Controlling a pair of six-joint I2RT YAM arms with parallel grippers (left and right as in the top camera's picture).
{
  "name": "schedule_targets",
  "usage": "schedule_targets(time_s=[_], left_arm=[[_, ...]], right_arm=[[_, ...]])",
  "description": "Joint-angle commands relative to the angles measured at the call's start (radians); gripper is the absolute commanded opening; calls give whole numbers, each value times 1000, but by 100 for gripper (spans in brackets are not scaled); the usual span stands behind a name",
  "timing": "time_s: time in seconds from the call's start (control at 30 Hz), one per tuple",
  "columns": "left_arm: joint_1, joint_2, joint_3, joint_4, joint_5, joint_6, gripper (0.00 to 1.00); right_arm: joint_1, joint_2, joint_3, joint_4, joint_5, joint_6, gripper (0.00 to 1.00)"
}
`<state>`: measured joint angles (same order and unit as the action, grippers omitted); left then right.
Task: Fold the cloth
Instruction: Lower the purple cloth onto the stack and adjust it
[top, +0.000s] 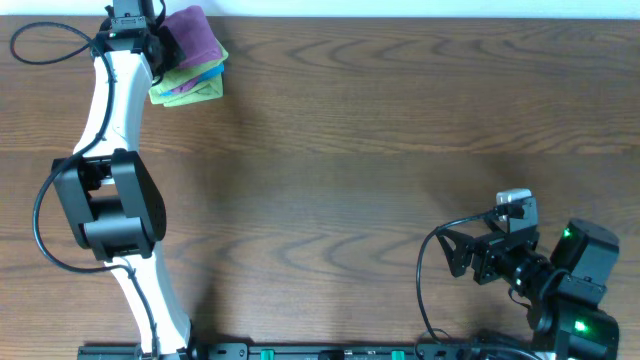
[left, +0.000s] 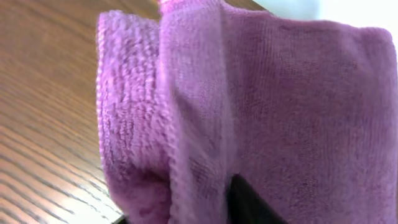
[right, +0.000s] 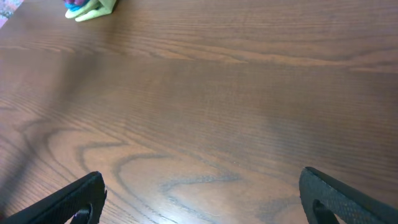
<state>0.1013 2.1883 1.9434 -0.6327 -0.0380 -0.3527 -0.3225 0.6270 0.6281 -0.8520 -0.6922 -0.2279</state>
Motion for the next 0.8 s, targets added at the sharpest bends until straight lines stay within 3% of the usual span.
schedule_targets(time_s=[0.0,0.07,0.13,0.43,0.6,0.77], left_arm=[[5,11,31,-11,-24,17,44],[5,11,31,-15,-24,17,49],[5,10,31,-23,-24,17,65],[7,3,31,-71,-25,21,79],[18,-31,31,-63,-26,35,98],[31,-74,31,-51,-24,44,96]], right_arm=[[-5,-5,-4,-2,-13,-13,99],[-5,-5,-4,-2,-13,-13,99],[-5,-5,-4,-2,-13,-13,99],[-5,-5,-4,-2,-13,-13,99],[-5,-5,-4,-2,-13,-13,99],[-5,-5,-4,-2,-13,-13,99]])
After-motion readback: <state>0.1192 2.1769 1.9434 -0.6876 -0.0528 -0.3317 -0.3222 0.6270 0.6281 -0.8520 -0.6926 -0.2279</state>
